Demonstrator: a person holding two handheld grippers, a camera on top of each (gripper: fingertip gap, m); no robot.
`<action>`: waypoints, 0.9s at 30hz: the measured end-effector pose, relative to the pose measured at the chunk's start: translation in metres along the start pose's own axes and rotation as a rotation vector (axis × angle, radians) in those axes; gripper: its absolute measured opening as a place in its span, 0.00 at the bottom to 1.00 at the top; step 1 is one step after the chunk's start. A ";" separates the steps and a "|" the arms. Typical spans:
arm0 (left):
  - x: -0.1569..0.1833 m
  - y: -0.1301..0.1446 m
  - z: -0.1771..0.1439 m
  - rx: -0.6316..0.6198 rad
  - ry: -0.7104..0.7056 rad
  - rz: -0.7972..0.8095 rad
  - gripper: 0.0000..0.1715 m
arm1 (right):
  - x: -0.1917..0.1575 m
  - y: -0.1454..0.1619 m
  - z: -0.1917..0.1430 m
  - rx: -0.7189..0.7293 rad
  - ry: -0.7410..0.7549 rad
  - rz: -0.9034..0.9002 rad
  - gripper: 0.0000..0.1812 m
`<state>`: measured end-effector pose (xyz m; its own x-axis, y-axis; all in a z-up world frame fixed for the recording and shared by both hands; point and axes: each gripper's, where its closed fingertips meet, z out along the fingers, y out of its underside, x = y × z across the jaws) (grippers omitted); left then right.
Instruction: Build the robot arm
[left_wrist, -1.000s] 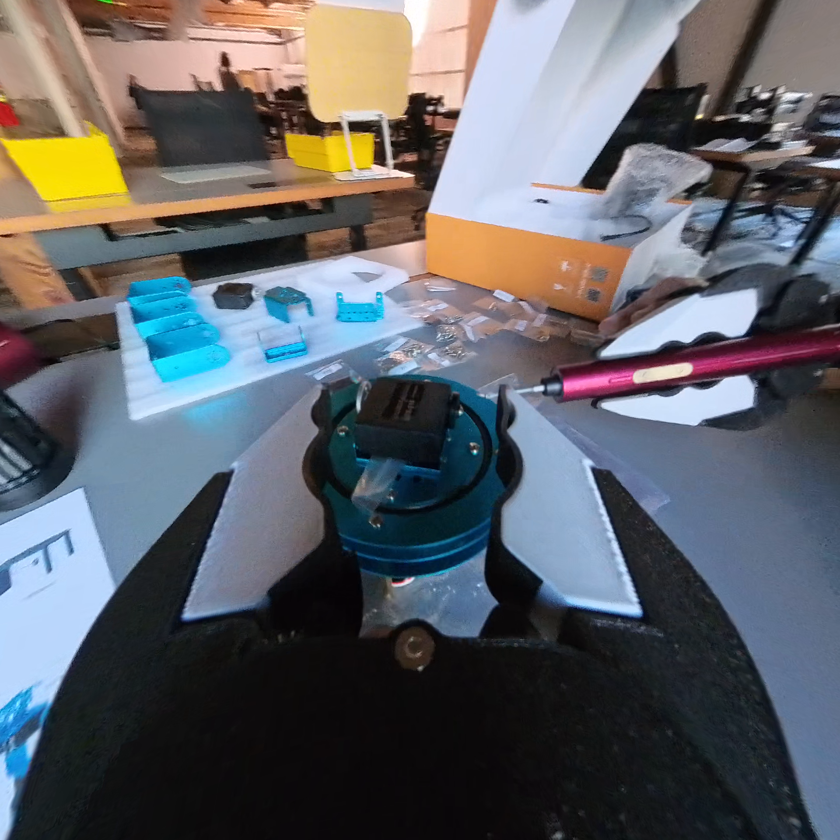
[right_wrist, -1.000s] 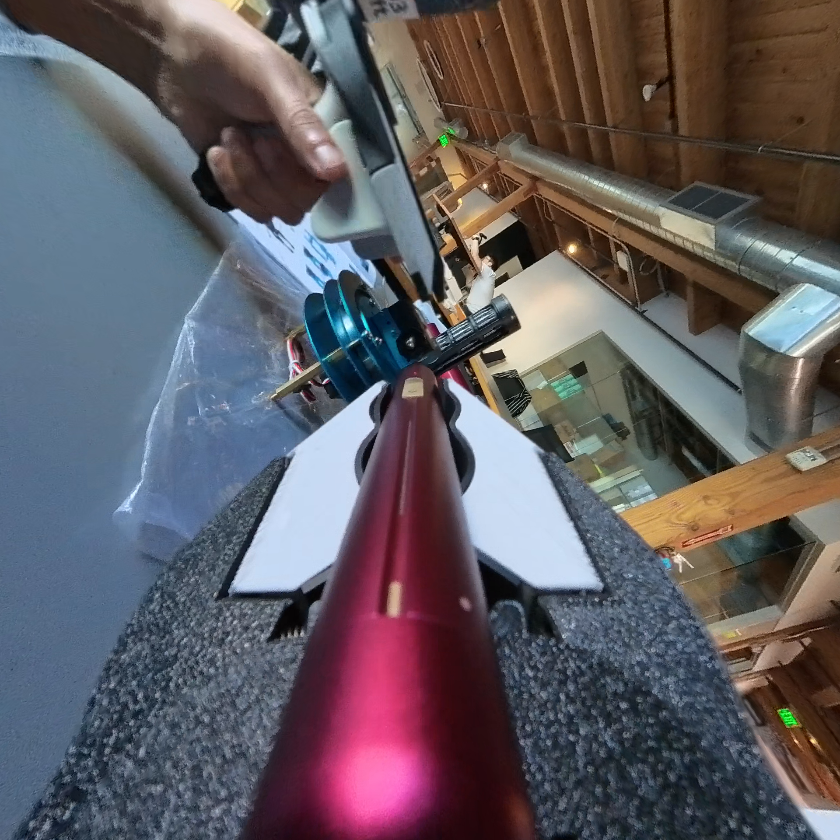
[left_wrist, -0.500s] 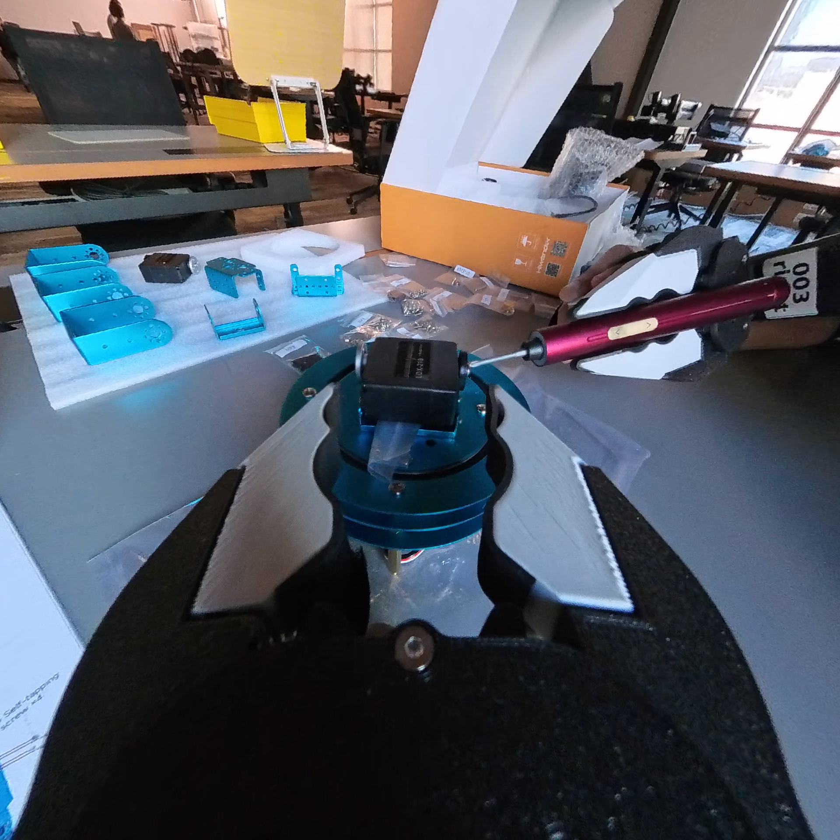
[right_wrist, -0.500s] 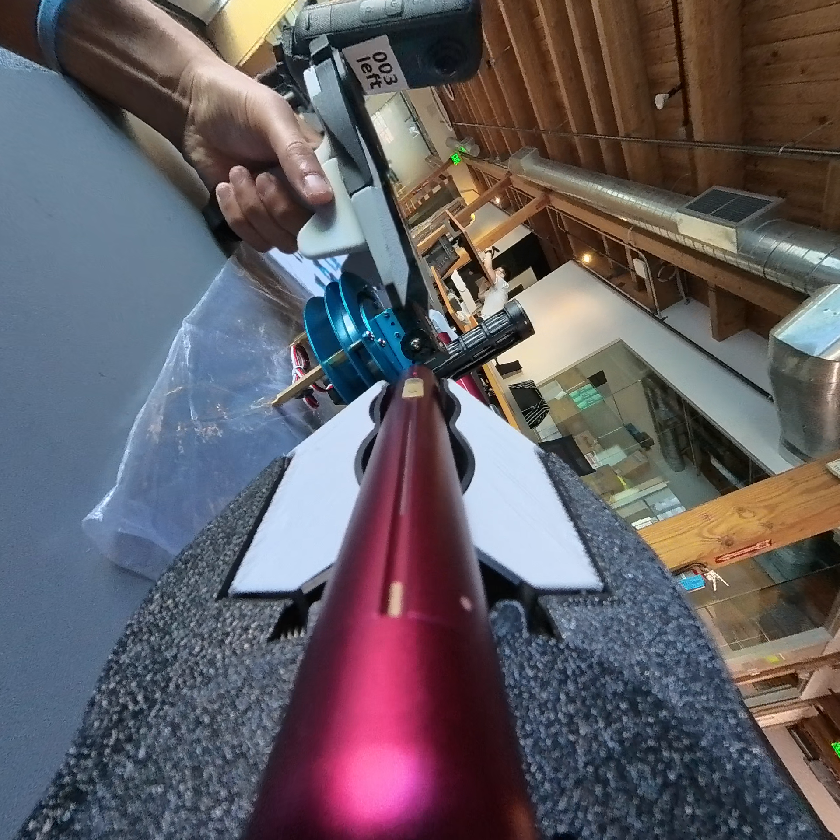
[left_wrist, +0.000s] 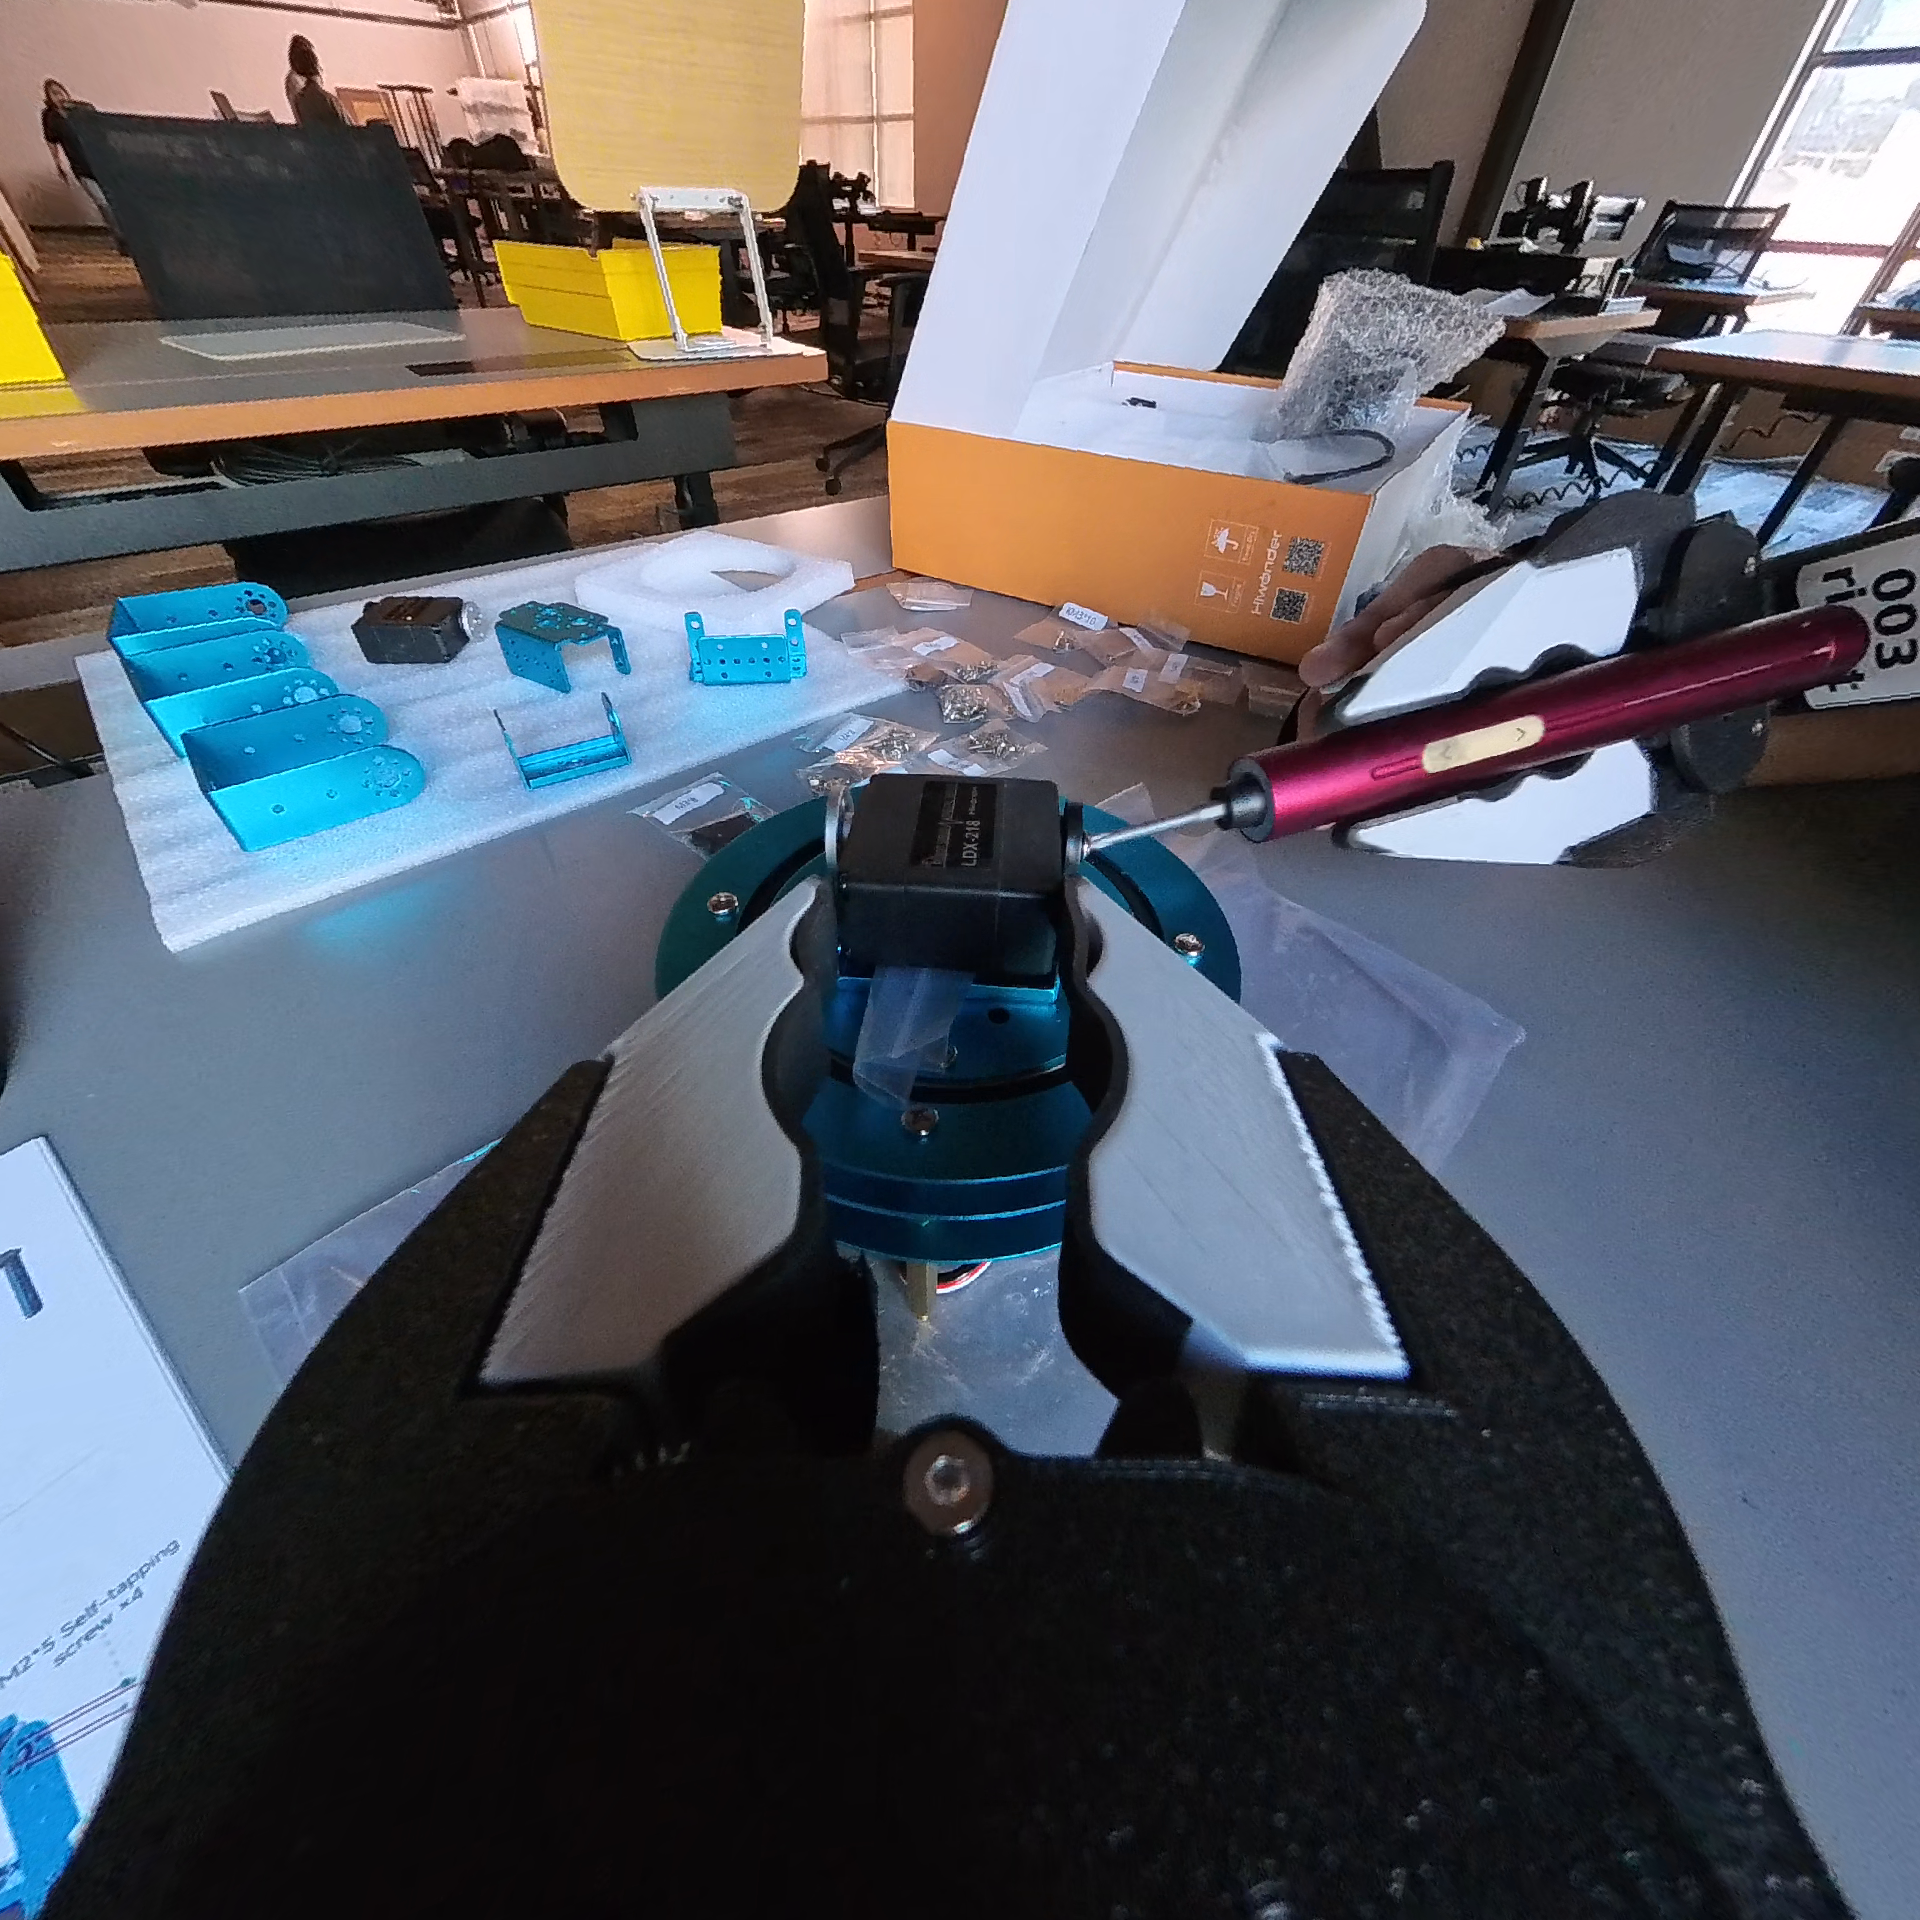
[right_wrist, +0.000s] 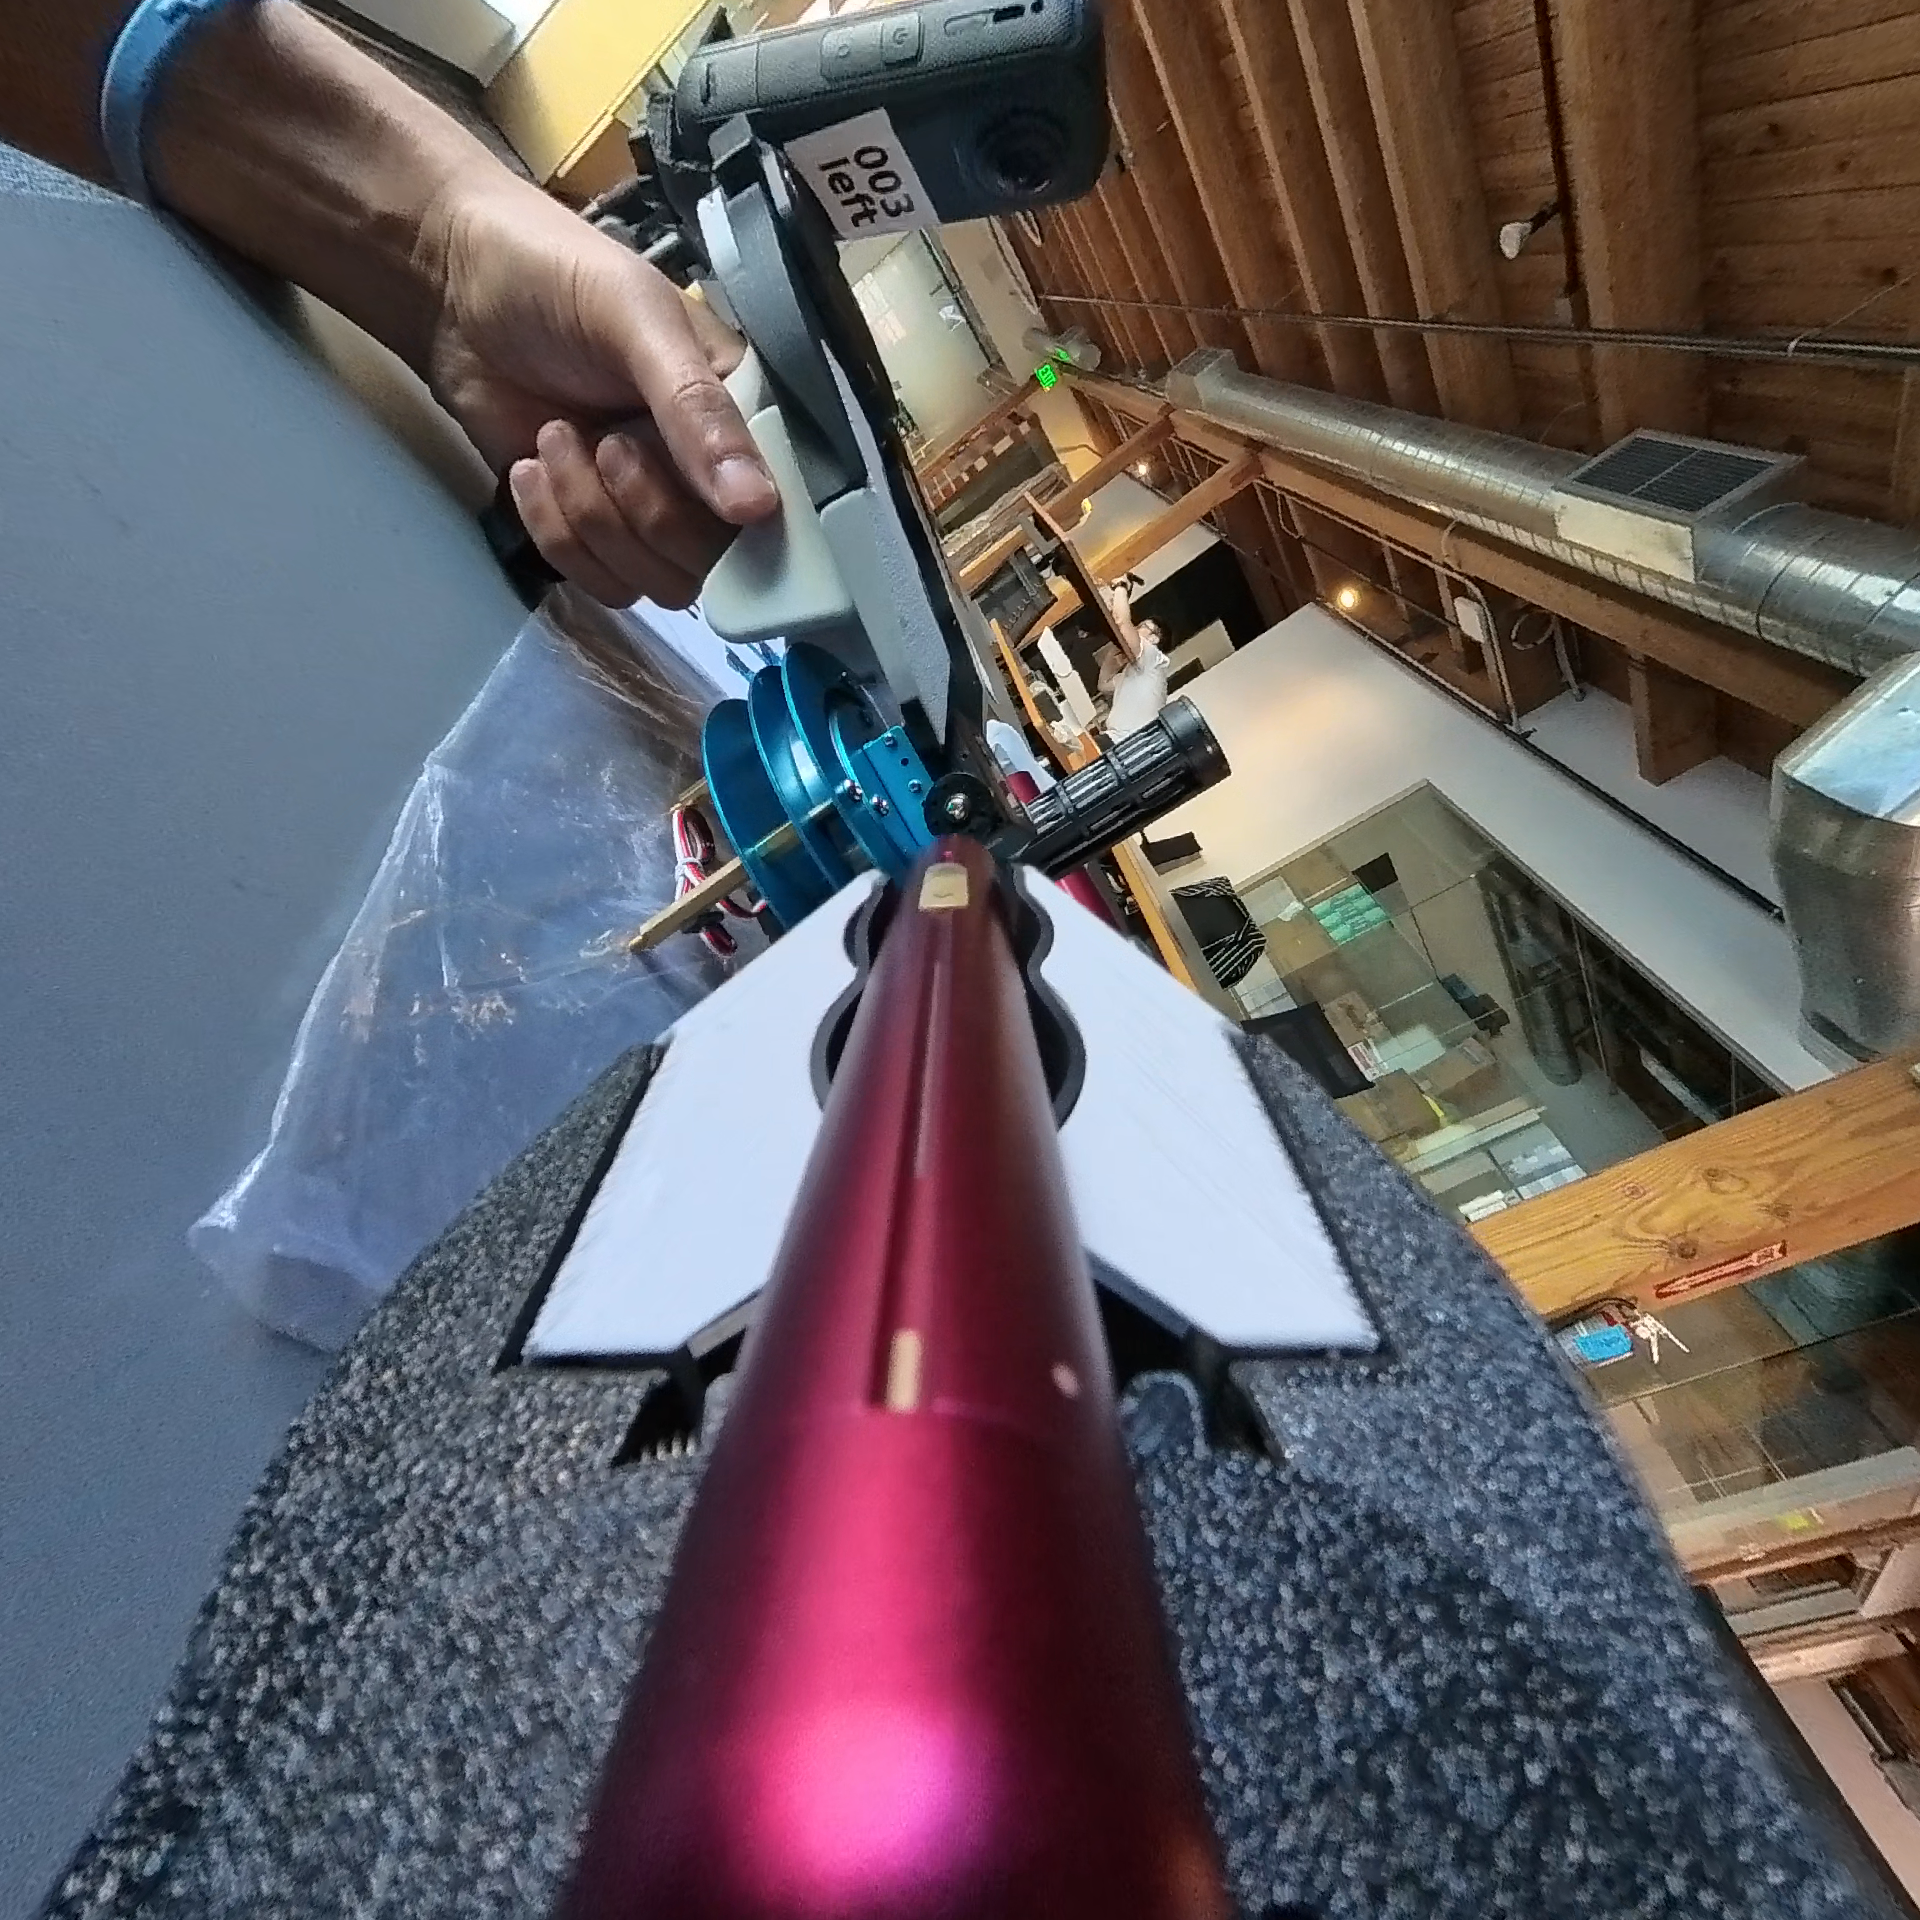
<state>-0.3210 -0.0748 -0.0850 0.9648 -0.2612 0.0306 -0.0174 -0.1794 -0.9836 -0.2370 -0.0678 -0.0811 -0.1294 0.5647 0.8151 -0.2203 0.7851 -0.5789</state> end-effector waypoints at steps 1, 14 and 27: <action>0.000 0.000 0.000 0.000 0.000 0.001 0.24 | -0.001 0.000 0.001 0.003 -0.003 0.001 0.12; 0.000 0.001 -0.001 0.000 -0.006 0.013 0.24 | 0.001 0.001 0.002 -0.007 0.000 0.012 0.12; 0.000 0.001 -0.001 0.000 -0.011 0.020 0.24 | -0.002 0.004 0.000 -0.030 -0.063 0.123 0.12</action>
<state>-0.3212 -0.0757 -0.0857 0.9672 -0.2540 0.0087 -0.0368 -0.1738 -0.9841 -0.2379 -0.0657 -0.0852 -0.2147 0.6410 0.7369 -0.1699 0.7184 -0.6745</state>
